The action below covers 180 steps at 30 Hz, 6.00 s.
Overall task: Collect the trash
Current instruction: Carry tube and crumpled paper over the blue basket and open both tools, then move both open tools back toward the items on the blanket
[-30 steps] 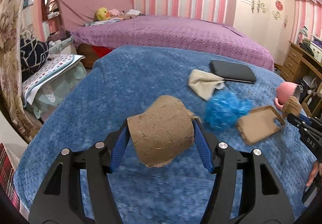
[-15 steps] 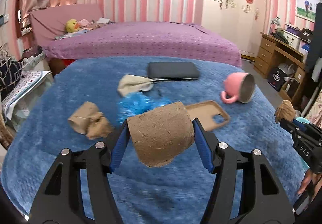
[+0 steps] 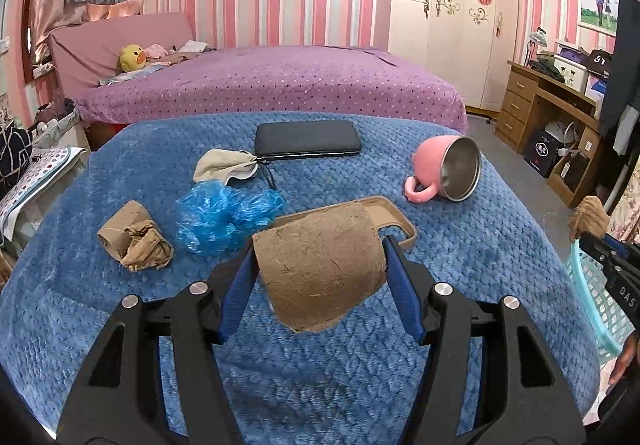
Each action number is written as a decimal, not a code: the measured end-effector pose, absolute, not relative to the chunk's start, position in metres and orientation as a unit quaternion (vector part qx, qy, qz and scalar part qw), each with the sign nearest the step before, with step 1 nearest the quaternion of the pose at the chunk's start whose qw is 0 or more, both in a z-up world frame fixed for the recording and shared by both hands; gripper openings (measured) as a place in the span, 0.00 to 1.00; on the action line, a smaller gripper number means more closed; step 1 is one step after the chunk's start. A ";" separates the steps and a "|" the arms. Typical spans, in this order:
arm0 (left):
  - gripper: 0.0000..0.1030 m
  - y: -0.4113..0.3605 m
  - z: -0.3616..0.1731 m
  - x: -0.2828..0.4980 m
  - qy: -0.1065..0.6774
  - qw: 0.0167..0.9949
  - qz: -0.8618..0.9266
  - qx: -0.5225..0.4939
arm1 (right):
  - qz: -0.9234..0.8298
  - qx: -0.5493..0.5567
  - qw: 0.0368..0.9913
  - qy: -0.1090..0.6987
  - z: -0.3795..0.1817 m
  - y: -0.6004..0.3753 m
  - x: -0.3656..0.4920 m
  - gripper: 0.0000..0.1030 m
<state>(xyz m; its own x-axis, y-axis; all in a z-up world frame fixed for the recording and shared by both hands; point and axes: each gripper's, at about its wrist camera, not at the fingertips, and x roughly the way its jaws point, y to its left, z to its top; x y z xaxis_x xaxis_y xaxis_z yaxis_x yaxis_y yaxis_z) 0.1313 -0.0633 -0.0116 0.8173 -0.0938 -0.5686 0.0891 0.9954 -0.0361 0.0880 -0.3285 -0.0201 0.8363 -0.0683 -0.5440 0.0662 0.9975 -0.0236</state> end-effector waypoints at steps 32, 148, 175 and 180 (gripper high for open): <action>0.59 -0.153 0.000 0.111 0.263 0.960 -0.084 0.038 | -0.111 0.021 0.954 0.278 -0.027 -0.428 0.049 0.19; 0.95 -0.094 -0.022 0.127 0.274 0.959 -0.040 0.062 | -0.104 0.001 0.951 0.291 -0.023 -0.371 0.091 0.85; 0.95 0.027 -0.039 0.153 0.313 0.949 0.027 -0.003 | -0.041 -0.021 0.950 0.308 -0.036 -0.270 0.131 0.85; 0.95 0.043 -0.043 0.156 0.319 0.947 0.038 -0.002 | -0.028 -0.032 0.949 0.312 -0.040 -0.252 0.137 0.85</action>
